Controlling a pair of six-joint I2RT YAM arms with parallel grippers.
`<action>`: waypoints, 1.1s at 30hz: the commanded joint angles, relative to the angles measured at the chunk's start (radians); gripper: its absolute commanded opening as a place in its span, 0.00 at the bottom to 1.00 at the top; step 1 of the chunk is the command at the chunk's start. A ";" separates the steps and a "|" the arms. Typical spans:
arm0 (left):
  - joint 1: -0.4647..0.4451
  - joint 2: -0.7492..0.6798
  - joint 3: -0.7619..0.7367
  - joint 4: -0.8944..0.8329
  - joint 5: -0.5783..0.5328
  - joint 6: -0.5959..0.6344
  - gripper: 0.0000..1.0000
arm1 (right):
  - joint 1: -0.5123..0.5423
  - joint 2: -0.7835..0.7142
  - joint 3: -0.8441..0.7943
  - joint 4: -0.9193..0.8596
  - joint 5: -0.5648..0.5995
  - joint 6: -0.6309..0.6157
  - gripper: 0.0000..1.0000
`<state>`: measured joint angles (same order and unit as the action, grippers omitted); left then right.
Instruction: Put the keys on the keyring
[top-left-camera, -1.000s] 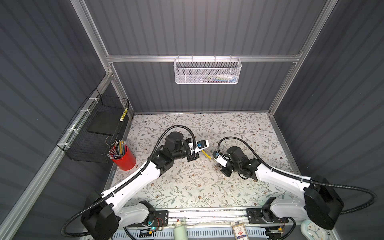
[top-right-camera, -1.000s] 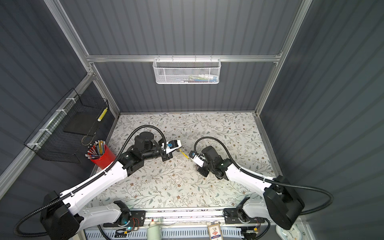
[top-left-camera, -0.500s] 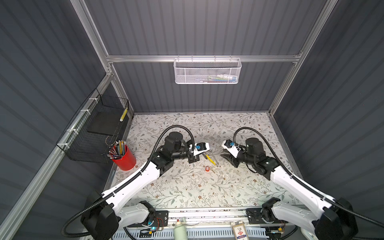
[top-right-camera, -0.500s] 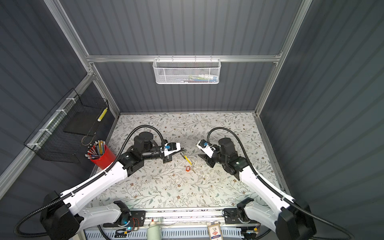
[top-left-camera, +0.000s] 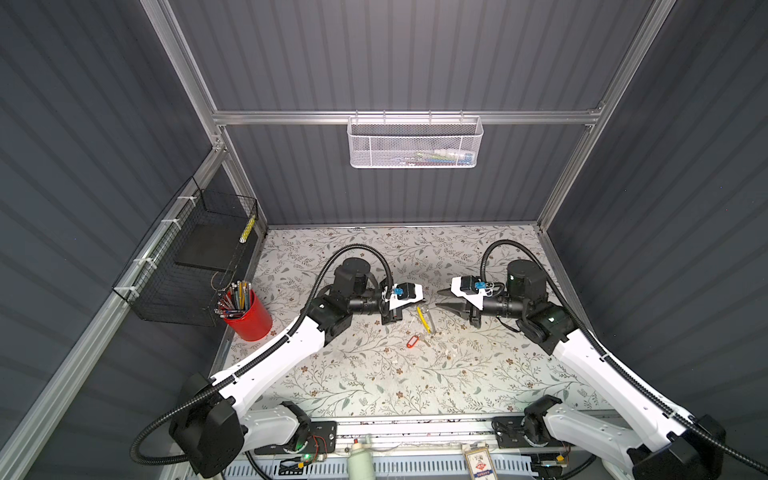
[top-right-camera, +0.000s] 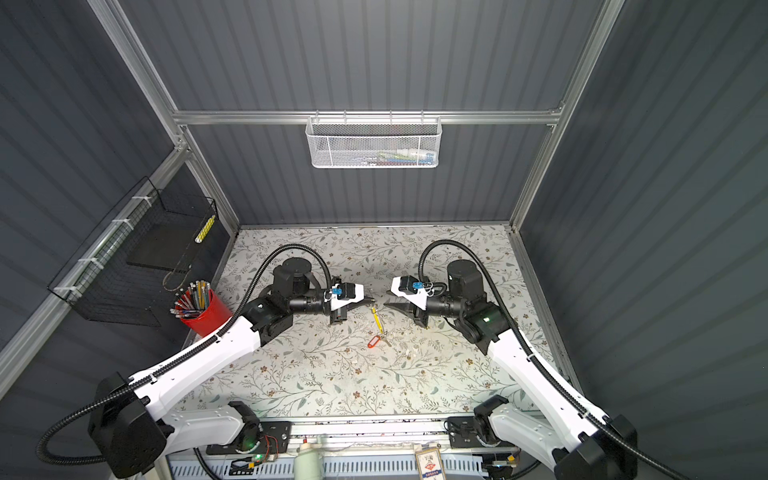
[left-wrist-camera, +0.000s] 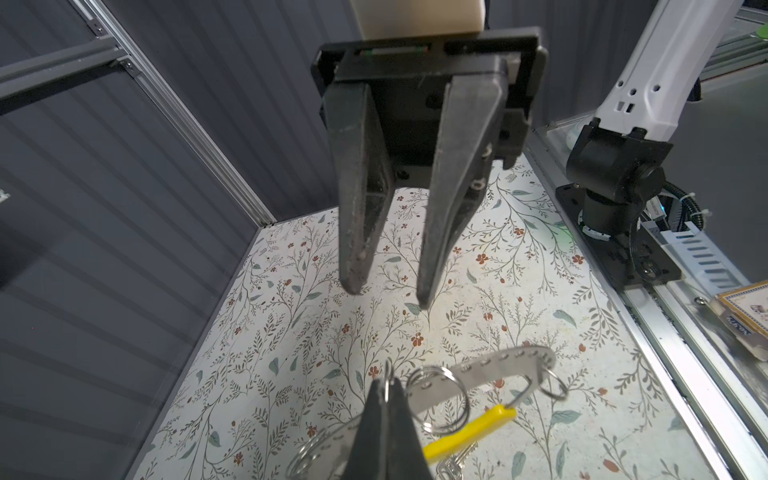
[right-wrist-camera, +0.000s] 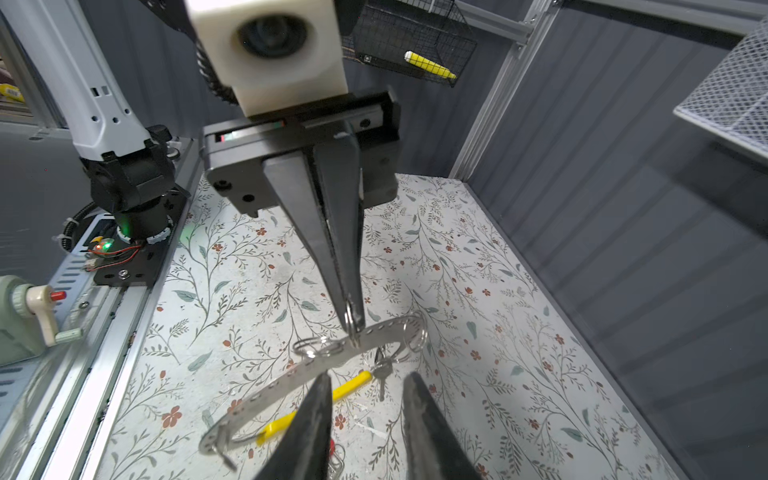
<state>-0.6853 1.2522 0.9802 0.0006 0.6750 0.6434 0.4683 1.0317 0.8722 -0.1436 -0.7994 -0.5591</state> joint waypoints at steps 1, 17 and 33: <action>0.009 0.006 0.037 -0.010 0.034 0.009 0.00 | 0.023 0.020 0.024 -0.050 -0.016 -0.033 0.31; 0.009 0.021 0.069 -0.053 0.075 0.026 0.00 | 0.036 0.047 0.026 0.042 0.029 -0.006 0.23; 0.007 0.029 0.077 -0.051 0.068 0.032 0.00 | 0.048 0.068 0.050 0.026 -0.034 0.000 0.22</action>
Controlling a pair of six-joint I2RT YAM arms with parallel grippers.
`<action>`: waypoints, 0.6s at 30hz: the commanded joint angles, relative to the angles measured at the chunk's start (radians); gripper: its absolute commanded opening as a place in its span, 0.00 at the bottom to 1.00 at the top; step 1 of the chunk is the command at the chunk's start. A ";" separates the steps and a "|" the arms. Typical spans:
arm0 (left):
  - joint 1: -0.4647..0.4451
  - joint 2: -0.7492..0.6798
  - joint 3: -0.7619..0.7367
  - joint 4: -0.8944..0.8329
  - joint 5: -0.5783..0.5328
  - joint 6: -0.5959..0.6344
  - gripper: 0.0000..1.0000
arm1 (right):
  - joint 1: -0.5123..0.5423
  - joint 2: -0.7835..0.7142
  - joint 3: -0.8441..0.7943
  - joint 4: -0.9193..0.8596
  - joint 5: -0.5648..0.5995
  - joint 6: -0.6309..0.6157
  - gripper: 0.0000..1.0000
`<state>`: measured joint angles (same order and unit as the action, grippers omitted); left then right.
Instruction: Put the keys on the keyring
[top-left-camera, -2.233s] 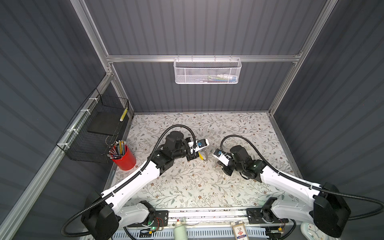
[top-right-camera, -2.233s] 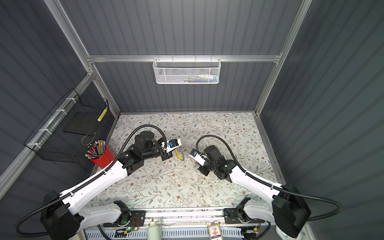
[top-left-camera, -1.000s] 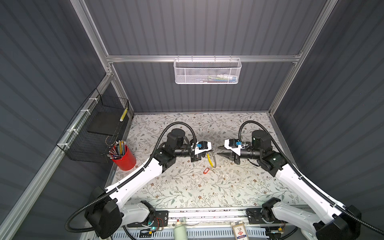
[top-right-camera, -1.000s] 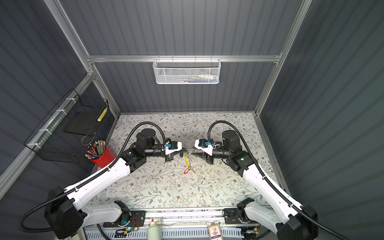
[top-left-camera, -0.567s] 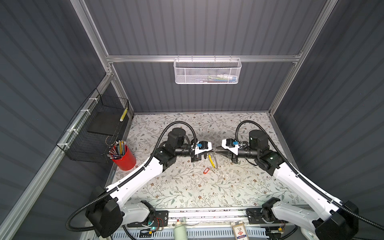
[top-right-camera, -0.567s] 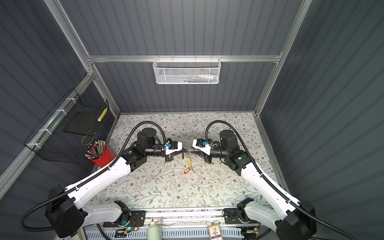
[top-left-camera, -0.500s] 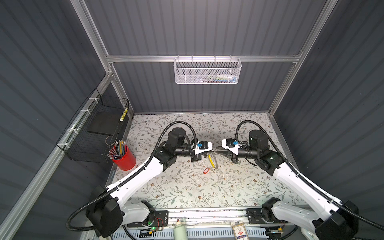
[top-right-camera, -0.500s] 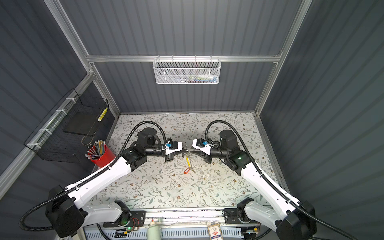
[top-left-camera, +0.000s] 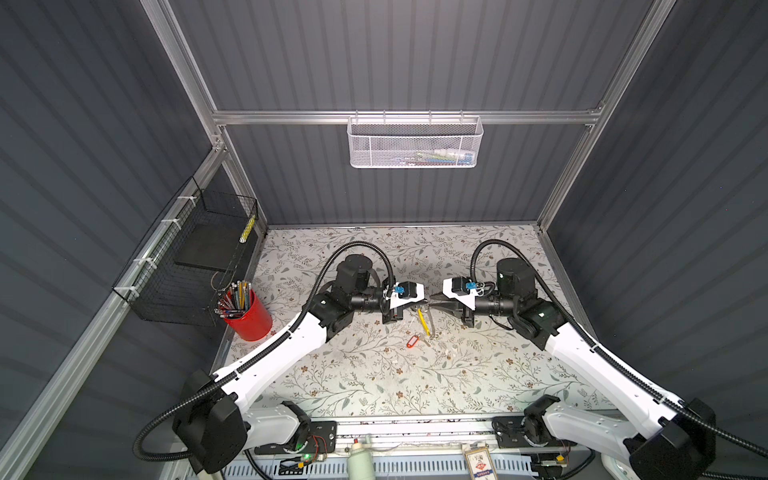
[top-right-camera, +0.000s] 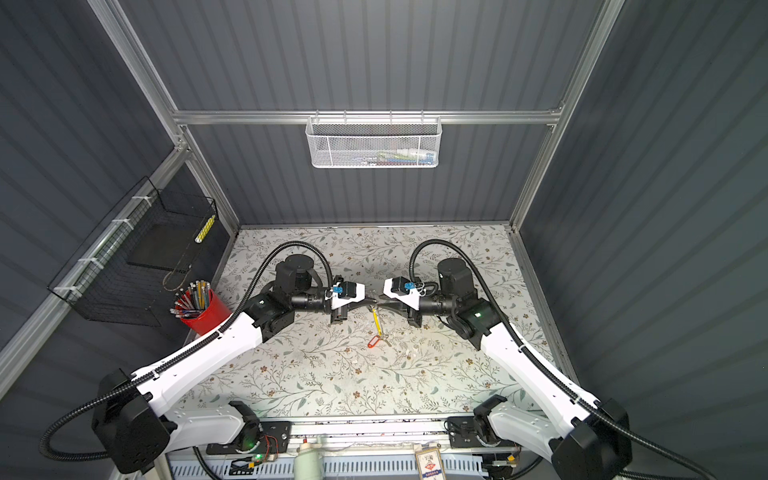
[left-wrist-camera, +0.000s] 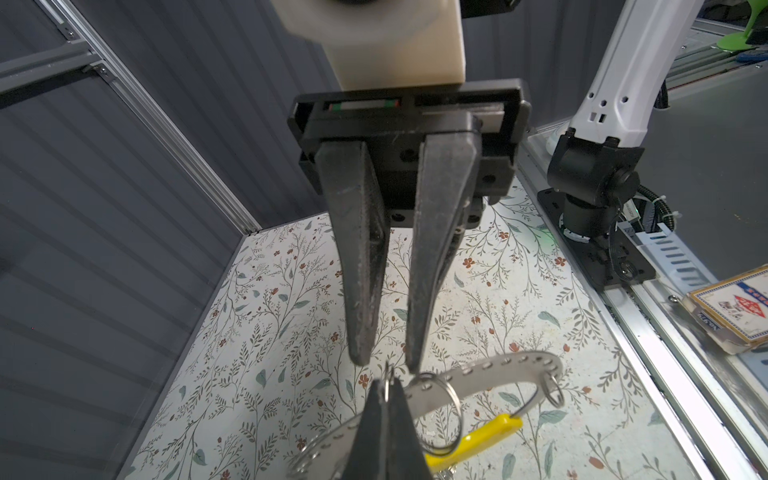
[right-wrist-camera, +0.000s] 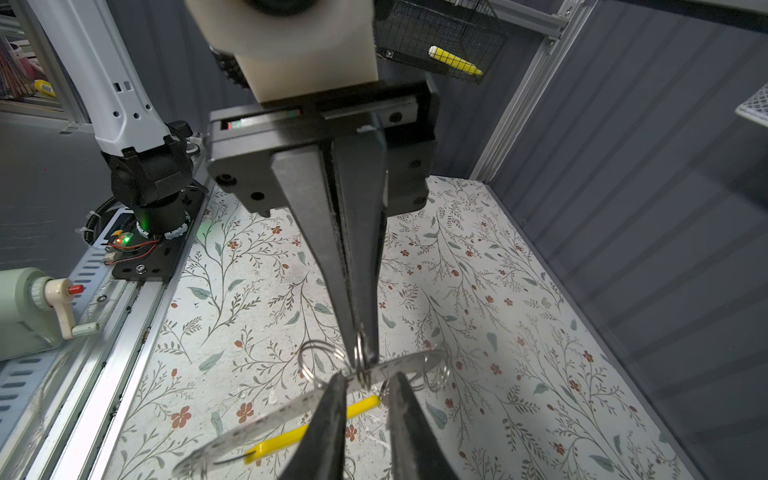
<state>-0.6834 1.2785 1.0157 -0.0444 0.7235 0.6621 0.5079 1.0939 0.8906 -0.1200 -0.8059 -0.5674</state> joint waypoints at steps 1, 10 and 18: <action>0.005 0.001 0.041 -0.005 0.019 0.014 0.00 | 0.010 0.010 0.031 0.001 -0.023 0.008 0.21; 0.005 -0.002 0.043 0.008 0.016 0.014 0.00 | 0.020 0.046 0.046 -0.037 0.012 0.003 0.17; 0.006 -0.002 0.041 0.003 0.017 0.015 0.00 | 0.023 0.049 0.042 -0.035 0.028 0.002 0.05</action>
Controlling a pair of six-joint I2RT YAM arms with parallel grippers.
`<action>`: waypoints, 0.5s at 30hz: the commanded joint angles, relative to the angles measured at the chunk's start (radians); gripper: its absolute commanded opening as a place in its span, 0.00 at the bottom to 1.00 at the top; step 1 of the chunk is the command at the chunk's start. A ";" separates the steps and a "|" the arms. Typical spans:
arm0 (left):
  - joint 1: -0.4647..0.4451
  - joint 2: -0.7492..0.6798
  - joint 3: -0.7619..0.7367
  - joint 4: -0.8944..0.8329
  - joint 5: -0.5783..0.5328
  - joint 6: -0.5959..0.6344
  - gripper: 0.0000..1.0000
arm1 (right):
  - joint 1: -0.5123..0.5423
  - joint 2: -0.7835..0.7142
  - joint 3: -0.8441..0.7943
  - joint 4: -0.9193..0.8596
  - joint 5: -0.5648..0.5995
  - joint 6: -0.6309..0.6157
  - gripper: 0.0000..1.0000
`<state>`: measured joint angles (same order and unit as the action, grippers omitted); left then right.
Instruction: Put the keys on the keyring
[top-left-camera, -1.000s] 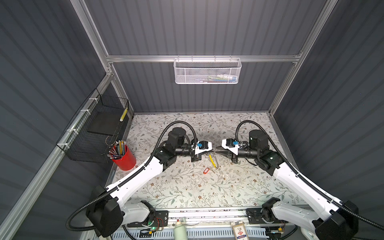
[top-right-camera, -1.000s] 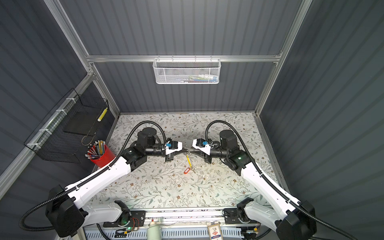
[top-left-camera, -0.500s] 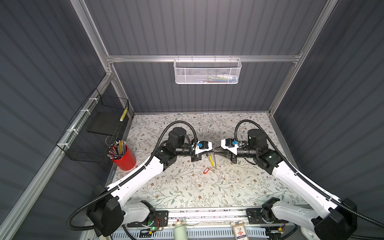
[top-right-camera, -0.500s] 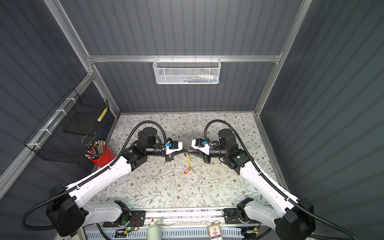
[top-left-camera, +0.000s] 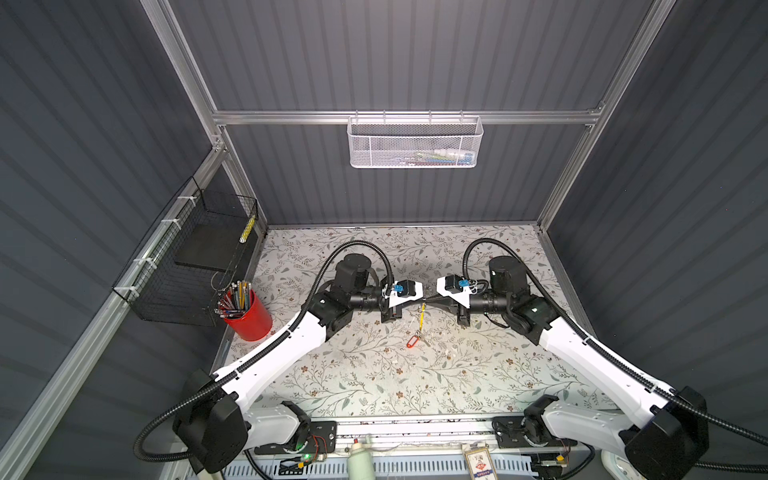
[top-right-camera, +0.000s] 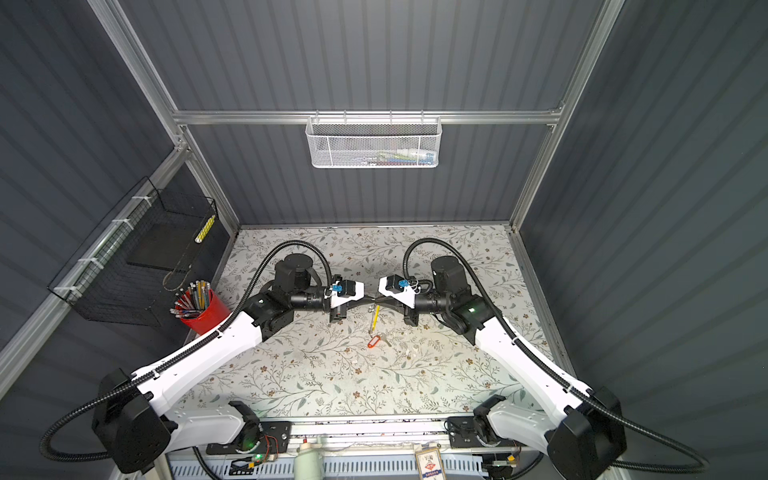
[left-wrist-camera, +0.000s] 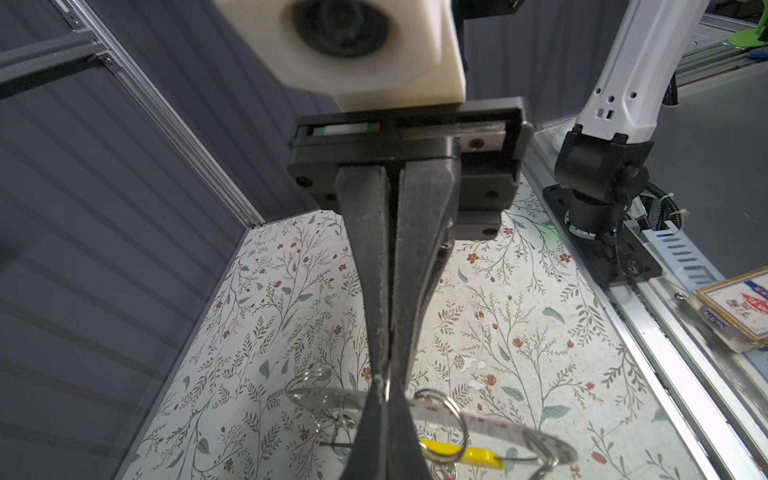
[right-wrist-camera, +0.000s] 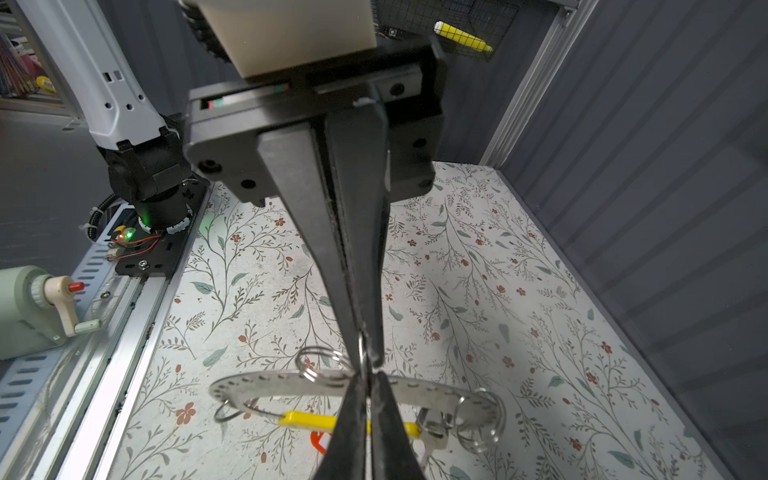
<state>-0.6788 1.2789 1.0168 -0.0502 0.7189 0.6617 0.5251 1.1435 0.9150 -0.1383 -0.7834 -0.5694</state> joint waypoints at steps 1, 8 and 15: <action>0.001 -0.002 0.040 0.005 0.021 0.018 0.00 | 0.007 -0.002 0.016 -0.014 0.007 0.004 0.03; 0.001 -0.008 0.040 -0.035 -0.003 0.035 0.00 | 0.007 -0.018 -0.011 0.018 0.011 0.005 0.00; 0.011 -0.029 0.022 -0.039 -0.075 0.010 0.23 | 0.006 -0.060 -0.031 0.041 -0.010 0.009 0.00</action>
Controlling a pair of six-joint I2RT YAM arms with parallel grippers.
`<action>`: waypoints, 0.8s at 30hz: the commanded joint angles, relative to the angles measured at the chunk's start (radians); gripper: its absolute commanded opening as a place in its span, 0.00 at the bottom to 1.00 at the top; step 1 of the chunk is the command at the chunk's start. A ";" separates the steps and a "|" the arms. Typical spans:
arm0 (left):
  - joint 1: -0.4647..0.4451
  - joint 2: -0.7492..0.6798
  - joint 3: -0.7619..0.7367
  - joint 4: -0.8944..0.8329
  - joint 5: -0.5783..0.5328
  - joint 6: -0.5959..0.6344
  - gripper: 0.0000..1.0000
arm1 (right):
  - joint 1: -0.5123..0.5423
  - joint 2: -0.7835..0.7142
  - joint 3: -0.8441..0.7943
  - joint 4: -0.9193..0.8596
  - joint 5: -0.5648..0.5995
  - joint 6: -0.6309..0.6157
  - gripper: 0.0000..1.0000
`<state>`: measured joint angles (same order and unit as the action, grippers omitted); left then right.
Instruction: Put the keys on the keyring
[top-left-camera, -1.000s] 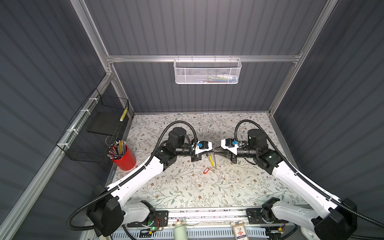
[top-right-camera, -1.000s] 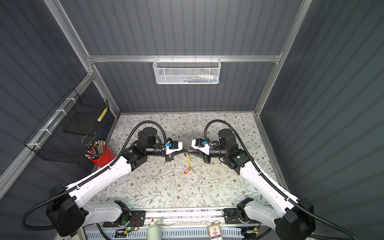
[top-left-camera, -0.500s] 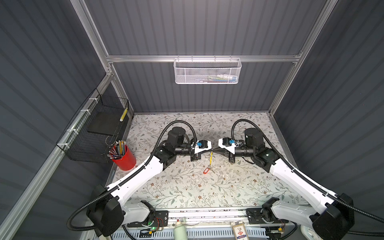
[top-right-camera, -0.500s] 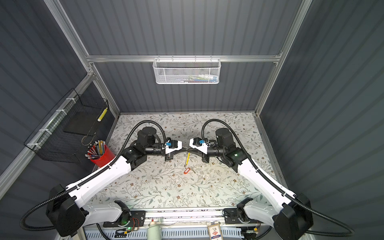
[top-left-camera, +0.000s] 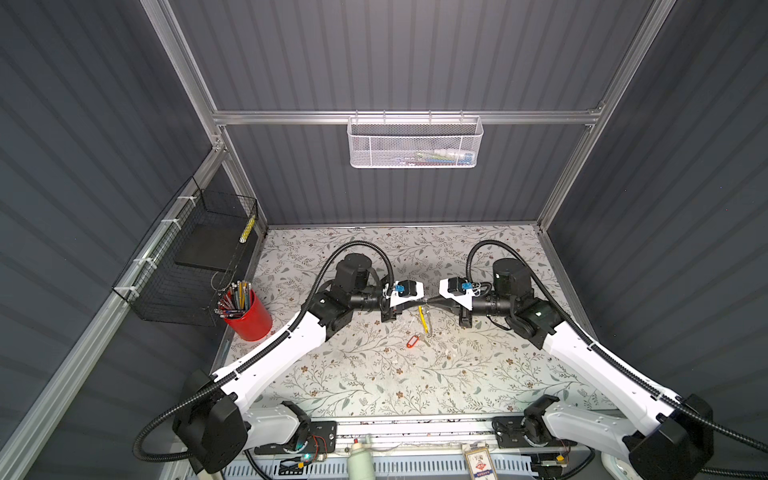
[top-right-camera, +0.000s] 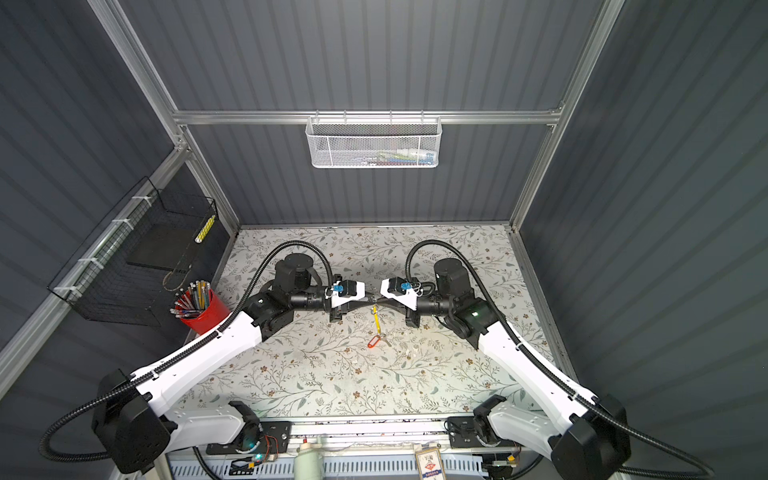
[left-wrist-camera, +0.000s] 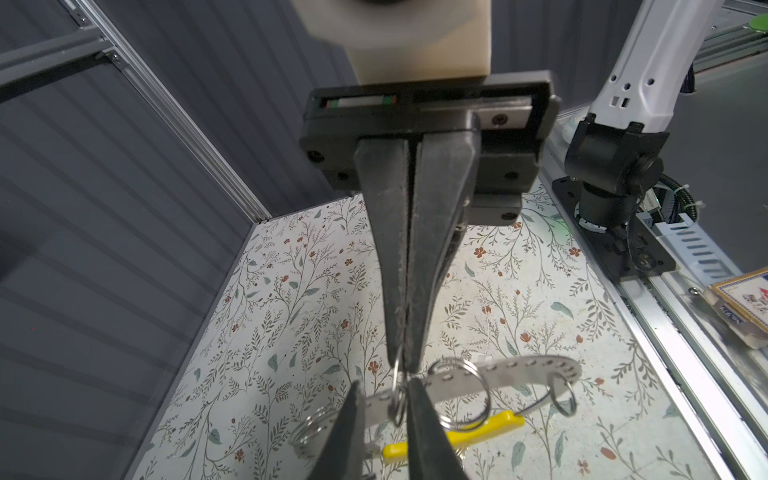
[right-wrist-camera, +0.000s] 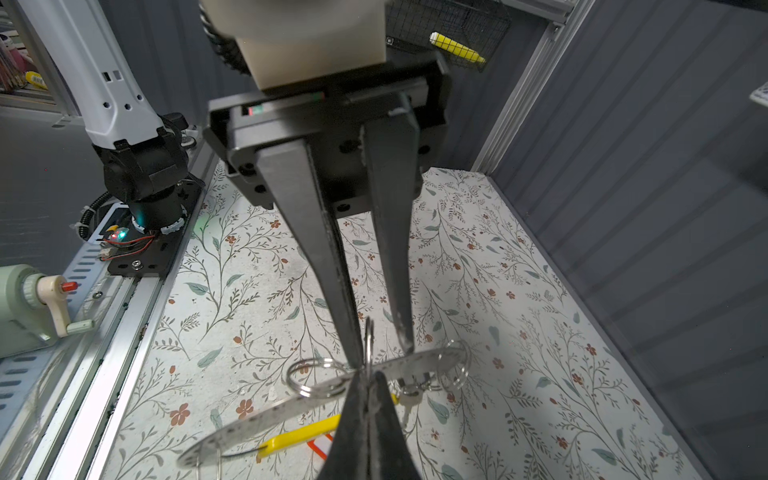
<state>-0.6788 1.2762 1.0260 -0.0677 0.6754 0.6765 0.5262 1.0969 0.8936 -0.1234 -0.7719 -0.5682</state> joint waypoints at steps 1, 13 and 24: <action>0.012 -0.026 0.012 -0.019 -0.036 -0.013 0.23 | 0.005 -0.012 -0.010 0.024 -0.022 0.009 0.00; 0.017 -0.016 0.039 -0.051 0.009 -0.009 0.07 | 0.005 -0.008 -0.009 0.024 -0.033 0.004 0.00; 0.016 0.004 0.065 -0.052 0.053 -0.006 0.02 | 0.006 -0.001 -0.004 0.002 -0.043 -0.021 0.00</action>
<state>-0.6674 1.2705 1.0477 -0.1360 0.7044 0.6651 0.5236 1.0939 0.8921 -0.1104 -0.7761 -0.5808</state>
